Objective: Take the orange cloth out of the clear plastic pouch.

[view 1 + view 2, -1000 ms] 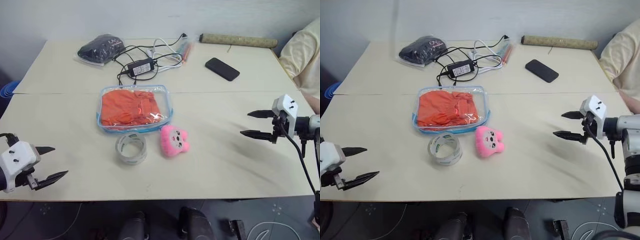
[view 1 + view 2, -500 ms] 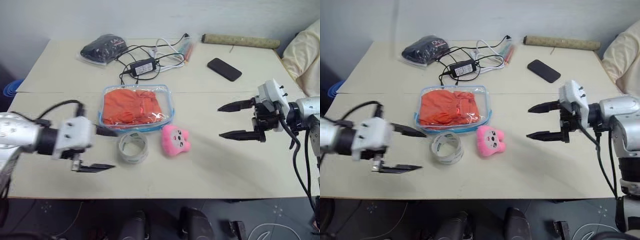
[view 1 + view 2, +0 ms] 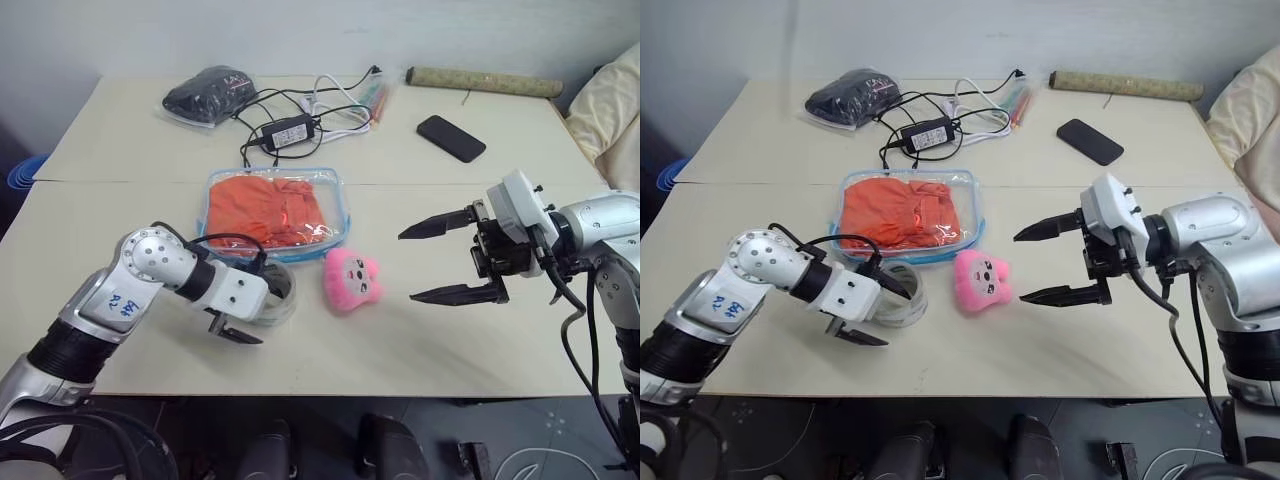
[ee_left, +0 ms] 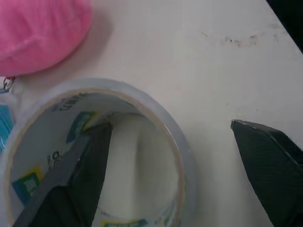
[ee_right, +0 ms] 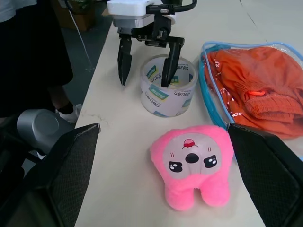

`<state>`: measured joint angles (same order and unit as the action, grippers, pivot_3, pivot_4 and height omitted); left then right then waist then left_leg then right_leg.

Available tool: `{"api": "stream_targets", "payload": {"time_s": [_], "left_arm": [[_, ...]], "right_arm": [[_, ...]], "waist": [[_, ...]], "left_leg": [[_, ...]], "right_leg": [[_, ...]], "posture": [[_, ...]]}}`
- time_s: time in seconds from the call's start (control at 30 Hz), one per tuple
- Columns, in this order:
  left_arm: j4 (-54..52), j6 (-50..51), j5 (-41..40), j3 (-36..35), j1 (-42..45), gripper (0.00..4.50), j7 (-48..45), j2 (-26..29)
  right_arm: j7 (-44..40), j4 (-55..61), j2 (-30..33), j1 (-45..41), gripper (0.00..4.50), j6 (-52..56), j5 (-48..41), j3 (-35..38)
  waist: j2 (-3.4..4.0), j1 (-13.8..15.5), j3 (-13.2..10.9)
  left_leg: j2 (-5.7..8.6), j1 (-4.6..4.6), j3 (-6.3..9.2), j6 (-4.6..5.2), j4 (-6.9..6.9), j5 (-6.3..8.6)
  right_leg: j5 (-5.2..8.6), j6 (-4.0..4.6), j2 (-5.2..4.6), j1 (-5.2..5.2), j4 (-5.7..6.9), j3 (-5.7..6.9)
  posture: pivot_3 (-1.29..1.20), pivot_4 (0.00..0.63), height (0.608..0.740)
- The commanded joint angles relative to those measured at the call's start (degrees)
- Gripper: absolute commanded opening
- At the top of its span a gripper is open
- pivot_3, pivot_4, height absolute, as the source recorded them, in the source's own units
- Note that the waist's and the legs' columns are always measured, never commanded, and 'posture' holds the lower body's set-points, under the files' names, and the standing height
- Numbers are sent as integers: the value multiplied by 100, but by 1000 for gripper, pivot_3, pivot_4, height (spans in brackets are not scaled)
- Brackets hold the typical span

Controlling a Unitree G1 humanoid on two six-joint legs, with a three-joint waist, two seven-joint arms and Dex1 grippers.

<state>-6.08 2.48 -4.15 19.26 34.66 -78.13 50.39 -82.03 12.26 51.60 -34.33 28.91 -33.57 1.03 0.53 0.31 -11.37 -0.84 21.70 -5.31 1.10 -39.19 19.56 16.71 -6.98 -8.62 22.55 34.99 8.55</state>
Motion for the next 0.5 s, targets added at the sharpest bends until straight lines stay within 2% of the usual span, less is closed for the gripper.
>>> {"api": "stream_targets", "payload": {"time_s": [0.03, 0.2, 0.3, 0.37, 0.5], "left_arm": [[-122, 33, -77, -56, 9, 2921, -146, -5], [-269, 271, -251, -296, -164, 1257, -178, 65], [-423, 373, -311, -527, -367, 421, -127, 223], [-625, 590, -425, -790, -592, 306, -21, 349], [-1371, 1678, -1105, -1875, -1478, 305, 340, 696]], "right_arm": [[-23, 174, 152, 90, 4500, -132, -147, 344], [-50, 94, 112, 81, 4500, -188, -164, 357], [-65, 7, 57, 36, 4500, -255, -147, 306], [-93, -39, 28, 15, 4500, -305, -139, 263], [72, -234, -216, -95, 4500, -624, 113, 120]], "waist": [[0, 1, 0], [-2, -1, 1], [-2, -15, 0], [-2, -19, 0], [-14, -47, -6]], "left_leg": [[0, 0, 0, 0, 0, 0], [-2, -1, 1, 0, -2, 0], [-3, -1, 2, 0, -2, 0], [-5, -1, 4, 0, -2, 0], [-14, -8, 19, 1, 0, 1]], "right_leg": [[0, 0, 0, 0, 1, 0], [0, 0, 0, 0, 5, -1], [0, 0, 0, 1, 5, -1], [0, 0, 0, 1, 5, -2], [0, 0, 4, 6, 11, -19]], "posture": [[0, 150, 740], [0, 150, 740], [0, 150, 740], [0, 150, 740], [0, 150, 740]]}}
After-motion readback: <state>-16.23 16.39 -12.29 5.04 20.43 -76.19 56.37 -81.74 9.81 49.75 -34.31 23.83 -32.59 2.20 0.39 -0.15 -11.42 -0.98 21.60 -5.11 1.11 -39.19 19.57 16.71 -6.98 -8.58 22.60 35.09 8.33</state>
